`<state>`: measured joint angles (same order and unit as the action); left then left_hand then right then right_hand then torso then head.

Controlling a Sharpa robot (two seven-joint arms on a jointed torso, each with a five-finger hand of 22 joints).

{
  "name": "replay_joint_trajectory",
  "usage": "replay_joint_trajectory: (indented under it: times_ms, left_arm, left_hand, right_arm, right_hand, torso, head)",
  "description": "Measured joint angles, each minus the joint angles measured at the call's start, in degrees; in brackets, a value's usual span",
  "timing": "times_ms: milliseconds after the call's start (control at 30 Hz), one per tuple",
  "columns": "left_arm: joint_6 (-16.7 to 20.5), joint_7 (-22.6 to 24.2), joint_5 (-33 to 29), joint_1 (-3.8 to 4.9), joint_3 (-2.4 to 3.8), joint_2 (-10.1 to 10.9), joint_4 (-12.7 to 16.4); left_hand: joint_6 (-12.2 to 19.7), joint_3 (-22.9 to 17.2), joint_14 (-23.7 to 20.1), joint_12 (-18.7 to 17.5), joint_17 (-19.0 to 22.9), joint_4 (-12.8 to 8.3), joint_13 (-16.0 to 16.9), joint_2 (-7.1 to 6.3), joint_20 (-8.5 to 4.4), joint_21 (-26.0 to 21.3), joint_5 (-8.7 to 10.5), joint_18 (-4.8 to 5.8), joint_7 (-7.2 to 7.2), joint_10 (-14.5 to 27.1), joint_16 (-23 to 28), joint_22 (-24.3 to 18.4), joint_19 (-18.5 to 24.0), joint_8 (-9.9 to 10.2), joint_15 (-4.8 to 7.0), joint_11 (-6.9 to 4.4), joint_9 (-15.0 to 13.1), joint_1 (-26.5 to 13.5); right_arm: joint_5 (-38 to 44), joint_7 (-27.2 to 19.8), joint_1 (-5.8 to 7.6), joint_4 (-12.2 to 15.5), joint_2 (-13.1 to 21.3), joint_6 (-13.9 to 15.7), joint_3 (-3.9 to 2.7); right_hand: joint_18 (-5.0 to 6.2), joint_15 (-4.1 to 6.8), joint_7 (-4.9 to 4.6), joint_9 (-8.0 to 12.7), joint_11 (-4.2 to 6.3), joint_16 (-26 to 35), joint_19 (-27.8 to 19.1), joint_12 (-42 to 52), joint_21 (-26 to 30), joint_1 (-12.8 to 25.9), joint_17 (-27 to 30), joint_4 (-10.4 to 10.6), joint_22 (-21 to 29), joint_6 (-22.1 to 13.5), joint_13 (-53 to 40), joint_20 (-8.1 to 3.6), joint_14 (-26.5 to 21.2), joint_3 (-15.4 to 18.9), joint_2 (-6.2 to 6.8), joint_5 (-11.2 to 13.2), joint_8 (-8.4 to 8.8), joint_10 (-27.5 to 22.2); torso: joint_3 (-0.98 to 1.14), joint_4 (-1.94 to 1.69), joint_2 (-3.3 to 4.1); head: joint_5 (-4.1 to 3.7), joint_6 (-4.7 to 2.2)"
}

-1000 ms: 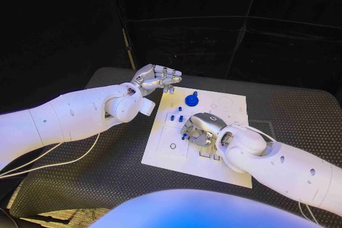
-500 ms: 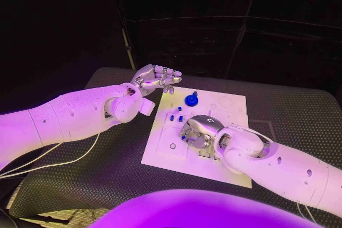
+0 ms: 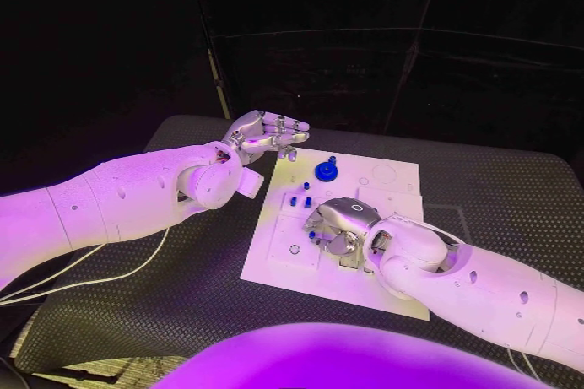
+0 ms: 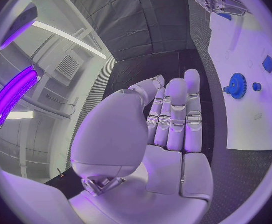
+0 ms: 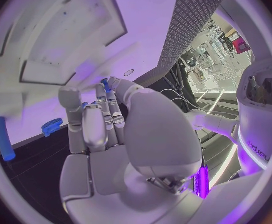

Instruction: Assemble the parts on the task board

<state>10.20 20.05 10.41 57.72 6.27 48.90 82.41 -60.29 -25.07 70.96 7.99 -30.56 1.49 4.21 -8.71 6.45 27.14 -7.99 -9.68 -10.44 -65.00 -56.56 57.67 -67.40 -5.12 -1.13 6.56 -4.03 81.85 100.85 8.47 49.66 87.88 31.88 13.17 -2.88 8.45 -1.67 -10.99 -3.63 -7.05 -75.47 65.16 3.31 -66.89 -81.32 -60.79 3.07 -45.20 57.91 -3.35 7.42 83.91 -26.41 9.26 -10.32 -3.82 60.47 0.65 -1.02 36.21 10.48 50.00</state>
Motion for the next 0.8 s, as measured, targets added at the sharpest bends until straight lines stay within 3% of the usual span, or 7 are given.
replay_joint_trajectory:
  times_ms: [167, 300, 600, 667, 733, 800]
  left_arm:
    - [-0.09, -0.21, 0.00, 0.00, 0.00, -0.01, -0.03]
    - [-0.20, -0.38, 0.00, 0.00, 0.00, -0.01, -0.09]
    - [-0.38, -0.80, 0.00, 0.01, 0.00, 0.08, -0.22]
    - [-0.42, -0.90, -0.01, 0.01, 0.00, 0.16, -0.24]
    - [-0.45, -0.95, -0.01, 0.01, 0.00, 0.23, -0.24]
    - [-0.48, -0.99, -0.01, 0.01, 0.00, 0.32, -0.28]
  left_hand:
    - [0.00, 0.00, 0.00, 0.00, 0.03, 0.00, 0.00, 0.00, 0.00, 0.00, 0.00, 0.00, 0.00, 0.00, 0.00, 0.00, 0.00, 0.03, 0.00, 0.00, 0.00, 0.00]
    - [0.00, 0.00, 0.00, 0.00, 0.03, 0.00, 0.01, 0.00, 0.00, 0.00, 0.00, 0.00, 0.00, 0.21, 0.00, 0.00, 0.00, 0.22, 0.00, -0.21, 0.00, 0.00]
    - [0.00, 0.00, 0.00, 0.00, -0.15, 0.00, -0.05, 0.00, 0.00, 0.00, 0.00, 0.00, 0.00, 0.21, 0.00, 0.00, 0.00, 0.22, 0.00, -0.21, 0.00, 0.00]
    - [0.00, 0.00, 0.00, 0.00, -0.15, 0.00, -0.05, 0.00, 0.00, 0.00, 0.00, 0.01, 0.00, 0.21, 0.00, 0.00, 0.00, 0.22, 0.00, -0.21, 0.00, 0.00]
    - [0.00, 0.00, 0.00, 0.00, -0.15, 0.00, -0.04, 0.00, 0.00, 0.00, 0.00, 0.00, 0.00, 0.21, 0.00, 0.00, 0.00, 0.22, 0.00, -0.21, 0.00, 0.00]
    - [0.00, 0.00, 0.00, 0.00, -0.15, 0.00, -0.04, 0.00, 0.00, 0.00, 0.00, 0.01, 0.00, 0.21, 0.00, 0.00, 0.00, 0.22, 0.00, -0.21, 0.00, 0.00]
  right_arm:
    - [0.46, 0.19, -0.14, -0.10, 0.16, 1.66, 0.13]
    - [0.67, 0.21, -0.14, 0.47, 0.90, 3.39, 0.13]
    - [0.46, -0.10, -0.13, 6.11, 6.36, 7.13, 0.04]
    - [0.00, -0.10, -0.10, 8.12, 8.65, 7.52, -0.52]
    - [-0.74, 0.06, 0.04, 9.33, 10.57, 7.55, -1.72]
    - [-2.20, 0.47, 1.01, 10.53, 13.00, 7.19, -2.81]
  right_hand:
    - [0.01, -0.48, -0.09, 0.00, -0.73, 1.26, -2.42, 0.69, 2.07, -0.01, 2.82, -0.71, 3.41, -1.88, -0.36, 0.78, -0.07, 0.72, -0.01, 0.17, 0.00, -3.06]
    - [0.01, -0.49, 0.09, -0.05, -0.52, 1.58, -2.41, 1.52, 2.12, -0.01, 3.33, -0.87, 3.53, -2.07, -0.50, 0.77, -0.08, 0.87, -0.01, 0.23, 0.00, -3.27]
    - [0.01, -0.49, 0.41, -0.22, 0.00, 1.26, -2.19, 3.54, 1.81, 0.62, 2.69, -1.07, 2.49, -1.75, -0.66, 0.55, -0.08, 1.29, 0.01, 0.23, 0.01, -2.74]
    - [0.01, -0.48, 0.42, -0.22, 0.00, 1.26, -2.19, 3.82, 1.81, 0.93, 2.73, -1.04, 2.49, -1.75, -0.66, 0.55, -0.08, 1.64, 0.32, 0.23, 0.01, -2.74]
    - [0.01, -0.46, 0.52, -0.22, 0.10, 1.03, -2.03, 4.57, 1.81, 1.73, 2.80, -0.79, 2.61, -1.85, -0.66, 0.40, -0.05, 2.89, 1.12, -0.34, 0.01, -2.63]
    - [0.00, -0.20, 1.24, -0.16, 0.60, 1.03, -2.20, 4.83, 2.18, 2.95, 3.58, -0.31, 3.57, -3.06, -0.62, 0.13, 0.08, 5.14, 1.74, -1.02, 0.01, -3.42]
  torso:
    - [0.01, 0.00, 0.00]
    - [0.04, 0.00, 0.01]
    - [0.03, 0.01, 0.02]
    - [0.02, 0.04, 0.02]
    - [0.02, 0.07, 0.02]
    - [0.01, 0.11, -0.01]
  head:
    - [-0.04, 0.00]
    - [-0.12, 0.00]
    - [-0.64, 0.00]
    - [-1.08, 0.00]
    - [-1.54, 0.00]
    - [-2.17, 0.00]
